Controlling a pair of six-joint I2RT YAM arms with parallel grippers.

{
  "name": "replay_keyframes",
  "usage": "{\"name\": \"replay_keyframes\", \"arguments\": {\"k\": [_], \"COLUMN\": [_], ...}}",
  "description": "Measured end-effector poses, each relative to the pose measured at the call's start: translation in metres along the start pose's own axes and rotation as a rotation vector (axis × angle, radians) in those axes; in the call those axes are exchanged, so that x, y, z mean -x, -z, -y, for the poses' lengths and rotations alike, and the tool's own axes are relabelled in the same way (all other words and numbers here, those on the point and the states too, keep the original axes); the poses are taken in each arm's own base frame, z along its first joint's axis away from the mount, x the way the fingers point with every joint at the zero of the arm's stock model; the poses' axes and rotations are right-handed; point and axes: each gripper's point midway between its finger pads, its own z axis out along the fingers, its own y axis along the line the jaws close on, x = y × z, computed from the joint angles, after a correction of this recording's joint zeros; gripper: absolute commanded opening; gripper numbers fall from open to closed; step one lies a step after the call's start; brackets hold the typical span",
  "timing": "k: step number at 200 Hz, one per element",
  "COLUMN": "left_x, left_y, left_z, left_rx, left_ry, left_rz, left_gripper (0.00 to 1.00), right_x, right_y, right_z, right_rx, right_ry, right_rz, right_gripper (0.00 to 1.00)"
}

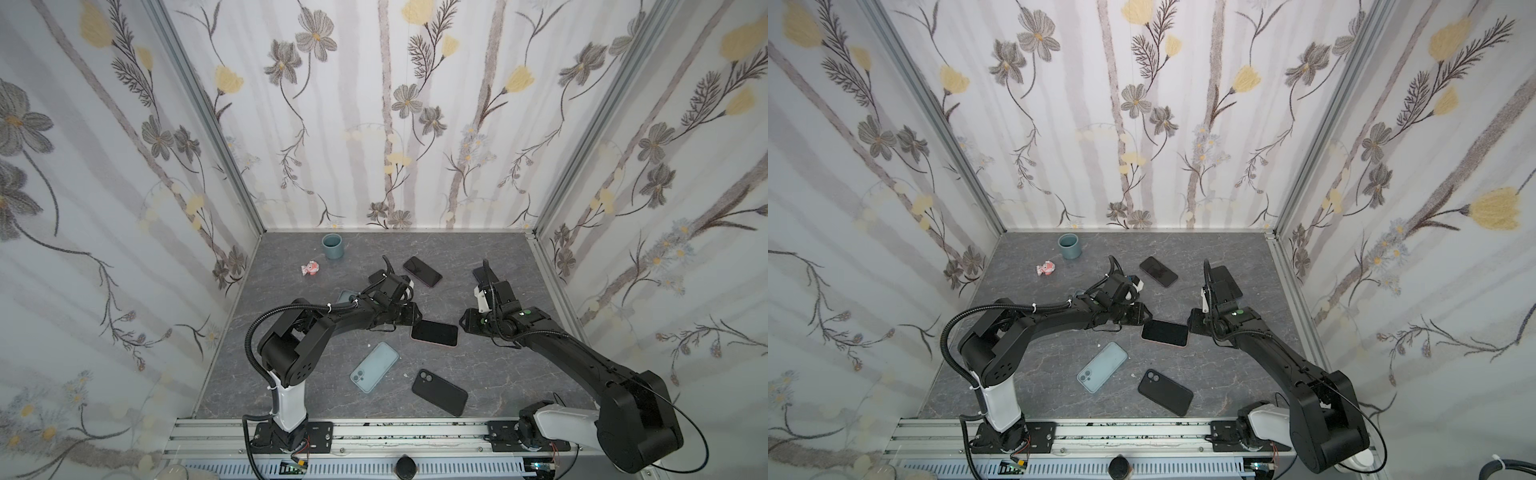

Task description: Put the phone into the phone case

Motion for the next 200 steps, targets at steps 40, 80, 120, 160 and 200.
{"name": "replay_keyframes", "arguments": {"k": [40, 80, 120, 160, 200], "left_x": [-0.005, -0.009, -0.011, -0.012, -0.015], "left_y": [-0.006, -0.01, -0.013, -0.013, -0.008], "left_z": [0.0, 0.002, 0.001, 0.0, -0.001], "left_rx": [-0.015, -0.02, -0.02, -0.02, -0.016], "left_ry": [0.014, 0.019, 0.032, 0.032, 0.032], "left_rz": [-0.019, -0.028, -0.031, -0.031, -0.029], "left_gripper": [0.35, 0.35, 0.35, 0.34, 0.34], "right_x": [-0.02, -0.027, -0.021, -0.013, -0.011], "right_y": [-0.011, -0.023, -0.031, -0.042, -0.049], "right_z": [0.008, 0.012, 0.011, 0.006, 0.006], "right_rx": [0.002, 0.012, 0.032, 0.055, 0.053], "right_ry": [-0.018, -0.04, -0.054, -0.062, -0.061], "right_rz": [-0.05, -0.078, -0.078, -0.09, -0.1], "right_gripper": [0.31, 0.24, 0.23, 0.19, 0.16]}}
